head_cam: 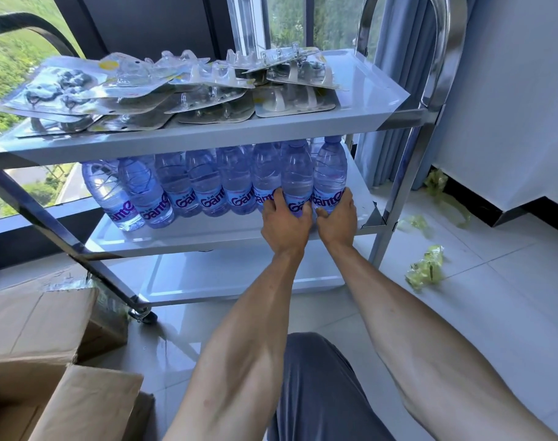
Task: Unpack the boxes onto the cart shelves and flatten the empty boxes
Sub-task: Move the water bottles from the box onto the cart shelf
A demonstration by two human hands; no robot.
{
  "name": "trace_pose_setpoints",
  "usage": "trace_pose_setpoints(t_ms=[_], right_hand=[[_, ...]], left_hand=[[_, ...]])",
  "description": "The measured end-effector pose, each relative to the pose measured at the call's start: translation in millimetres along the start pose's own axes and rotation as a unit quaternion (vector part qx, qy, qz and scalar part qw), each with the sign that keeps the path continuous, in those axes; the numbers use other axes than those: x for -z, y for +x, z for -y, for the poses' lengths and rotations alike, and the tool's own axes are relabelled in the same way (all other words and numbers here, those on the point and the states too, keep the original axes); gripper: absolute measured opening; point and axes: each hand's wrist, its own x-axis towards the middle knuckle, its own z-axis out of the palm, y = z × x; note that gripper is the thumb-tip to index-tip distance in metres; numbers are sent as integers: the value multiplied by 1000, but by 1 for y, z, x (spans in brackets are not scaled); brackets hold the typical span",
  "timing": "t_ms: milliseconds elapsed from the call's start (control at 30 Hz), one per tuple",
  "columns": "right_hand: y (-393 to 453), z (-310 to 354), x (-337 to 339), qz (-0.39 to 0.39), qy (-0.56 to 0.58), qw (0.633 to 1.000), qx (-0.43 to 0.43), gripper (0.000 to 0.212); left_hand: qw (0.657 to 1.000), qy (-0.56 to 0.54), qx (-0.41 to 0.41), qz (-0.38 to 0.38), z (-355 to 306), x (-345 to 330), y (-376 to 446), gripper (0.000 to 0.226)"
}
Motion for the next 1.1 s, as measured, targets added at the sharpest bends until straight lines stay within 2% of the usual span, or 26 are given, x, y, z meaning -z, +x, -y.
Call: trace_pose_setpoints(t_ms=[100,267,333,400,467,567,700,800,867,967,1100], right_hand=[[-3,0,-1,1,-22,1000,17,61],[1,3,1,37,-20,999,-9,93],[1,3,3,43,-9,999,-10,87],[1,2,3,29,-14,999,-7,71],[1,2,2,16,-25,999,-12,69],[0,0,0,25,-36,999,-13,91],[-3,-2,0,31,-20,999,-17,103],[-10,0,2,33,-32,999,-17,98],[-25,3,1,-13,-38,999,-3,85],[-60,7,-11,-98,-54,993,44,66],[-119,33,-49,-26,8,991,128,49]], left_hand=[[1000,-18,-3,22,13,4,1,53],[998,26,6,60,15,5,7,35],[998,27,7,52,14,3,5,27],[999,-2,31,35,12,3,4,23],[999,-25,36,32,12,5,5,26],[999,-9,12,45,16,8,10,44],[998,-9,-7,64,20,6,12,39],[995,-59,-34,71,31,16,10,23],[997,-52,-37,41,49,31,10,15],[1000,-1,2,-9,78,62,16,13],[995,53,79,-36,125,126,27,13]])
